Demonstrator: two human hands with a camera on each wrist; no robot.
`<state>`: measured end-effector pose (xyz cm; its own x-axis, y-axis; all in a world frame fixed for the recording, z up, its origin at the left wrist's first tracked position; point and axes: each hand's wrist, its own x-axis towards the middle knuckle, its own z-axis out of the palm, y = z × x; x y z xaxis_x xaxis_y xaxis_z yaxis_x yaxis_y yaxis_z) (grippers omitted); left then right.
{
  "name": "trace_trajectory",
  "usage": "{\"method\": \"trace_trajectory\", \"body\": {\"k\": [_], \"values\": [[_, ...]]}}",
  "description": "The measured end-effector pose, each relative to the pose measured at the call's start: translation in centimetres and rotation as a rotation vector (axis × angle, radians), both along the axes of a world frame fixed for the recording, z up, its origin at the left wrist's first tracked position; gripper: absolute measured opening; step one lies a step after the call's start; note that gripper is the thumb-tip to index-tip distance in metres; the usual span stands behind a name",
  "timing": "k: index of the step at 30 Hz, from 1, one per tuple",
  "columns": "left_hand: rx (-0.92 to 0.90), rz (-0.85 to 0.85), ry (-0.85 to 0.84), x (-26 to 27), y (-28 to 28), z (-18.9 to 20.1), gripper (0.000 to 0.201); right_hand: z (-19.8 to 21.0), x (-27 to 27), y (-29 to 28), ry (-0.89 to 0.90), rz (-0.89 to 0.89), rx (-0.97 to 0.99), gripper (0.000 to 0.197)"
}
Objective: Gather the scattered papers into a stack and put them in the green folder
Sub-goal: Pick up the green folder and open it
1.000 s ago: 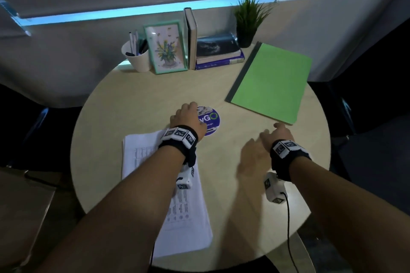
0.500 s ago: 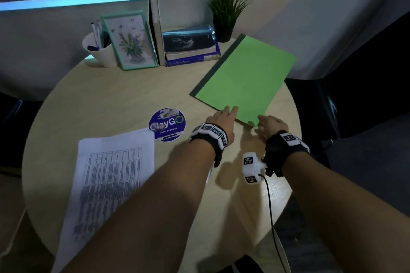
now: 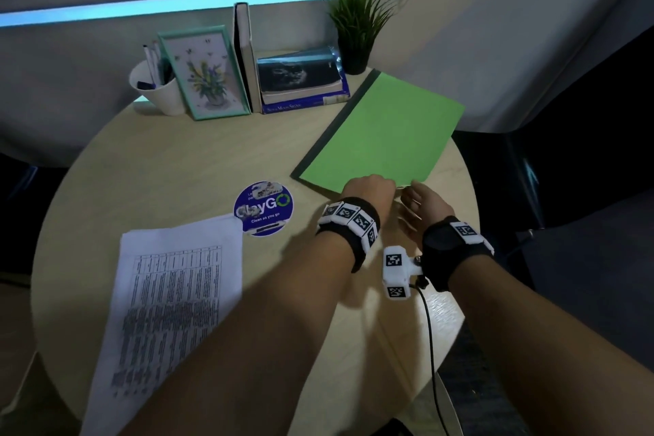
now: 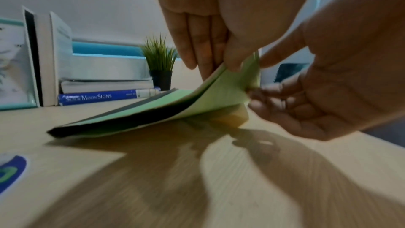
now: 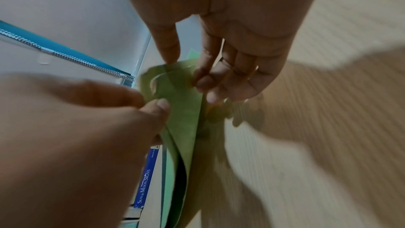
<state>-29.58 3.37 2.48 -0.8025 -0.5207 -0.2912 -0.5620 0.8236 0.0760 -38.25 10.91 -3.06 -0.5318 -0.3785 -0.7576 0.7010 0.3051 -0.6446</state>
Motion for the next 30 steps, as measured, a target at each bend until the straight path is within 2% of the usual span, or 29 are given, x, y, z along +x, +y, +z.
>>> {"method": "trace_trajectory", "body": {"k": [2,4,6,8,9,12,14,17,20,25,30], "values": [[0.027,0.018,0.085,0.9,0.0,0.7,0.017,0.6,0.6,0.2,-0.059,-0.034,-0.041,0.032],[0.089,0.110,0.220,2.5,-0.1,0.8,0.012,1.0,1.2,0.1,-0.108,-0.047,-0.056,0.042],[0.194,0.300,0.388,4.4,-0.3,0.6,0.004,1.4,2.0,-0.2,-0.132,-0.057,-0.058,0.051],[0.311,0.480,0.550,6.6,-0.9,0.2,0.015,1.9,3.3,-0.7,-0.131,-0.045,-0.060,0.058],[0.370,0.545,0.610,7.6,-1.1,0.1,0.022,2.3,4.1,-1.1,-0.123,-0.038,-0.054,0.058],[0.507,0.658,0.723,10.6,-2.3,0.2,0.032,3.1,6.6,-2.1,-0.109,-0.026,-0.036,0.040],[0.557,0.735,0.803,12.6,-3.6,0.4,0.034,2.9,7.7,-2.6,0.023,0.072,0.034,0.027],[0.583,0.872,0.957,15.6,-5.5,1.4,0.028,2.3,8.8,-2.8,0.274,0.236,0.213,0.037],[0.555,0.955,1.098,18.6,-7.5,2.6,0.028,2.0,9.2,-2.6,0.366,0.279,0.316,0.039],[0.402,1.043,1.151,23.3,-11.1,2.5,0.028,2.6,9.2,-1.6,0.491,0.200,0.354,0.039],[0.342,1.105,1.057,27.4,-12.4,0.8,0.023,3.2,8.3,-0.1,0.565,0.201,0.366,0.038]]}}
